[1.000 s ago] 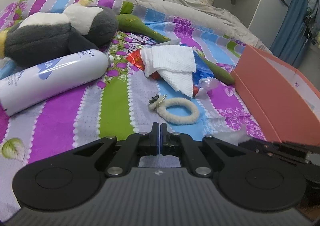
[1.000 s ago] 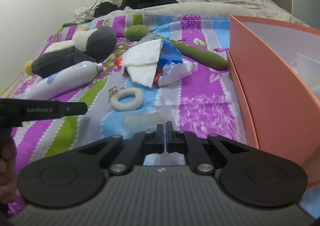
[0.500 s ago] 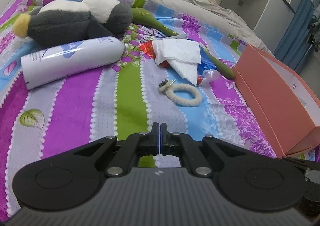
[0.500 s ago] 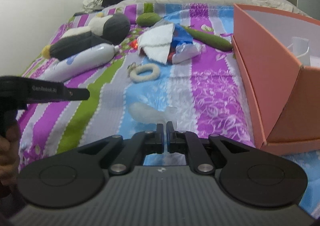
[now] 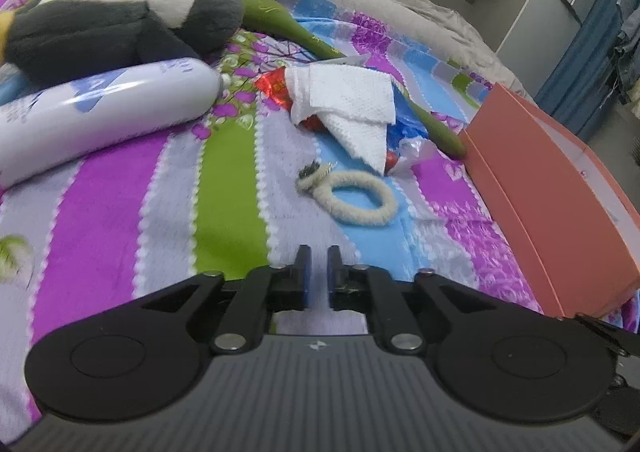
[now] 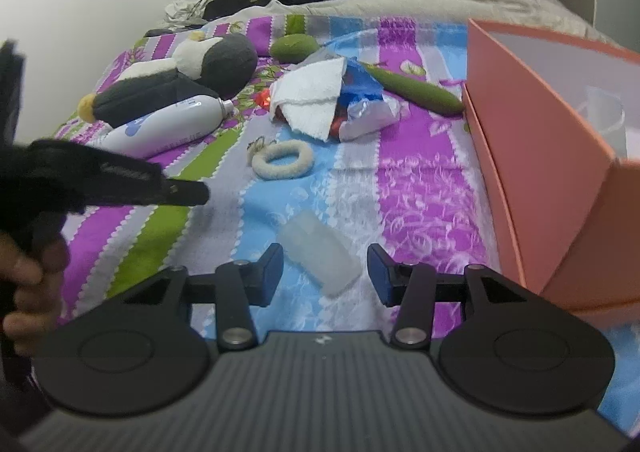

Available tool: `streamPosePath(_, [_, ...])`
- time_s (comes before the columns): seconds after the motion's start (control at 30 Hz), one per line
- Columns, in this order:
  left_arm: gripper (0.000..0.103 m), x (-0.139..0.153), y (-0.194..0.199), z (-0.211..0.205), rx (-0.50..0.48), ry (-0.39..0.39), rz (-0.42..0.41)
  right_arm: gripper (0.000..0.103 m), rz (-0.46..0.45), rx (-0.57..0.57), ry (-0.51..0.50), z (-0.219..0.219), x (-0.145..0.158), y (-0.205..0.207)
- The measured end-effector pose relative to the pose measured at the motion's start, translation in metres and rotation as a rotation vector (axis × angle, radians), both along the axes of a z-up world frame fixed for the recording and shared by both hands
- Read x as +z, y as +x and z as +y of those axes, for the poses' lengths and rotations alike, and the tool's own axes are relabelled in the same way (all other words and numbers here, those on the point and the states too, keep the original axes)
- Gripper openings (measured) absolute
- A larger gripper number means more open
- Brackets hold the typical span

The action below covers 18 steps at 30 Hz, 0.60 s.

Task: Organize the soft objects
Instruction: 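Grasp the white fuzzy ring keychain with the left tool while the right tool grasps the clear plastic piece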

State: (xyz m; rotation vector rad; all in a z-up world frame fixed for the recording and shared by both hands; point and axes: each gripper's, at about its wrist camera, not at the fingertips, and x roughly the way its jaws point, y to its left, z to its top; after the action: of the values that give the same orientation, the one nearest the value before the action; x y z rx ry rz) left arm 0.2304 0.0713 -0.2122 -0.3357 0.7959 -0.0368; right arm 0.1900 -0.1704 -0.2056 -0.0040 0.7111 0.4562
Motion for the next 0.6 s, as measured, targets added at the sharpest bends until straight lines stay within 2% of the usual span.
streamPosePath(0.07, [0.026, -0.001, 0.012, -0.001, -0.005, 0.016, -0.005, 0.049, -0.029, 0.006, -0.033, 0.003, 0.001, 0.003])
streamPosePath(0.2, [0.032, -0.003, 0.034, -0.004, -0.024, 0.045, -0.002, 0.049, -0.077, 0.055, -0.06, 0.007, 0.004, 0.008])
streamPosePath(0.27, [0.041, -0.003, 0.044, -0.005, -0.022, 0.063, -0.002, 0.049, -0.081, 0.097, -0.069, 0.011, 0.004, 0.011])
streamPosePath(0.43, [0.042, -0.01, 0.064, -0.007, -0.024, 0.107, 0.004, 0.049, -0.073, 0.169, -0.11, 0.021, -0.005, 0.016])
streamPosePath(0.6, [0.044, -0.02, 0.079, -0.012, -0.05, 0.152, -0.001, 0.048, -0.051, 0.181, -0.132, 0.023, -0.017, 0.02])
